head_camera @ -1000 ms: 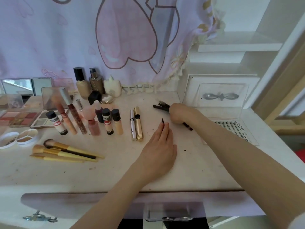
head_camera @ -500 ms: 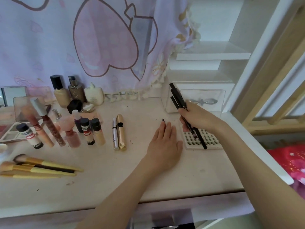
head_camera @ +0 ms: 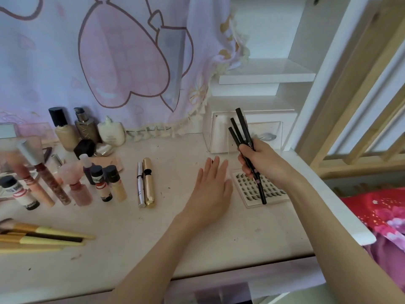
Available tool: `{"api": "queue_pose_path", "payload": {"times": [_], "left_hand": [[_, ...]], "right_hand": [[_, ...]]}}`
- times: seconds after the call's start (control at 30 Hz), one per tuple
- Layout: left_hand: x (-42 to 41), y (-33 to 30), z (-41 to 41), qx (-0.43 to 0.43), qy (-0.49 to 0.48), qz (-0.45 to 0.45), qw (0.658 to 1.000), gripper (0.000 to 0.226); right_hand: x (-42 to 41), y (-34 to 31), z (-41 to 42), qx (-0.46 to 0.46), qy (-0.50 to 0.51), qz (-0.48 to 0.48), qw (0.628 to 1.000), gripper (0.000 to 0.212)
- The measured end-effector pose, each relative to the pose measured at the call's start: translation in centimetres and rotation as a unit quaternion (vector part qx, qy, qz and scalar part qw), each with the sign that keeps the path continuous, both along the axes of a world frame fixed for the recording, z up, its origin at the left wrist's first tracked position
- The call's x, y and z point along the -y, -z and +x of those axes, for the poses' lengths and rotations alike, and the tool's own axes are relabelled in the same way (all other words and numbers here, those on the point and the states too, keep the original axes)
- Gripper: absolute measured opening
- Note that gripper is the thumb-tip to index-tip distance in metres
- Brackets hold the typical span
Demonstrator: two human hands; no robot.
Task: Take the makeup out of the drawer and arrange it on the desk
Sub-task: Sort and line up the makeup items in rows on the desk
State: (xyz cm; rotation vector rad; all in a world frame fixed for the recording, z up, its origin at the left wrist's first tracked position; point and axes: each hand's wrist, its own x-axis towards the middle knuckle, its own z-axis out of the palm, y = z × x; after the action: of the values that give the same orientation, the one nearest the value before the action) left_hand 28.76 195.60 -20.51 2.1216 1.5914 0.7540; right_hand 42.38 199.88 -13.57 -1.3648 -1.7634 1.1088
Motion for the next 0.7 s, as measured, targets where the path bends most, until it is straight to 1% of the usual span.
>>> {"api": "queue_pose_path", "payload": {"times": [0.03, 0.1, 0.17, 0.23, 0.3, 0.37, 0.4, 0.47, 0.5, 0.53, 0.57, 0.63, 0.7], "left_hand": [[0.0, -0.6, -0.6, 0.077, -0.022, 0.018, 0.997, 0.046], [-0.2, -1.9, -2.1, 0.203, -0.096, 0.051, 0.973, 0.038], [-0.9, -3.6, -3.8, 0.284, -0.141, 0.055, 0.947, 0.035], [-1.5, -5.1, -5.2, 0.348, -0.136, 0.062, 0.926, 0.031], [-2.0, -6.2, -6.4, 0.383, -0.127, 0.077, 0.912, 0.021], [-2.4, -6.6, -7.3, 0.414, -0.142, 0.084, 0.895, 0.012], [-2.6, -6.7, -7.7, 0.442, -0.152, 0.081, 0.88, 0.009], [-3.3, -6.7, -8.5, 0.524, -0.162, 0.066, 0.834, 0.009], [-3.6, -6.6, -8.9, 0.557, -0.165, 0.063, 0.812, 0.01], [-3.8, -6.4, -9.3, 0.575, -0.169, 0.065, 0.798, 0.01], [-4.0, -6.3, -9.5, 0.586, -0.171, 0.068, 0.789, 0.009], [-4.2, -6.0, -9.7, 0.596, -0.176, 0.081, 0.779, 0.01], [-4.3, -6.2, -9.8, 0.58, -0.184, 0.117, 0.785, 0.012]], "right_hand": [[0.1, 0.1, -0.2, -0.03, -0.009, -0.008, 0.999, 0.024], [0.2, 0.4, -1.1, -0.106, -0.043, -0.037, 0.993, 0.019], [0.1, 0.6, -2.4, -0.186, -0.088, -0.075, 0.976, 0.017], [0.0, 0.7, -4.1, -0.246, -0.118, -0.111, 0.956, 0.017], [-0.4, 0.6, -5.7, -0.283, -0.126, -0.13, 0.942, 0.018], [-0.8, 0.6, -6.7, -0.295, -0.127, -0.139, 0.937, 0.019], [-1.1, 0.6, -7.1, -0.291, -0.13, -0.145, 0.937, 0.019], [-1.4, 0.9, -7.5, -0.284, -0.136, -0.163, 0.935, 0.019], [-1.6, 1.2, -7.7, -0.293, -0.138, -0.177, 0.929, 0.019], [-1.7, 1.4, -7.8, -0.309, -0.14, -0.191, 0.921, 0.018], [-1.8, 1.7, -8.0, -0.321, -0.141, -0.199, 0.915, 0.017], [-1.9, 2.1, -8.1, -0.307, -0.145, -0.192, 0.921, 0.018], [-2.1, 2.4, -8.5, -0.279, -0.148, -0.19, 0.93, 0.018]]}}
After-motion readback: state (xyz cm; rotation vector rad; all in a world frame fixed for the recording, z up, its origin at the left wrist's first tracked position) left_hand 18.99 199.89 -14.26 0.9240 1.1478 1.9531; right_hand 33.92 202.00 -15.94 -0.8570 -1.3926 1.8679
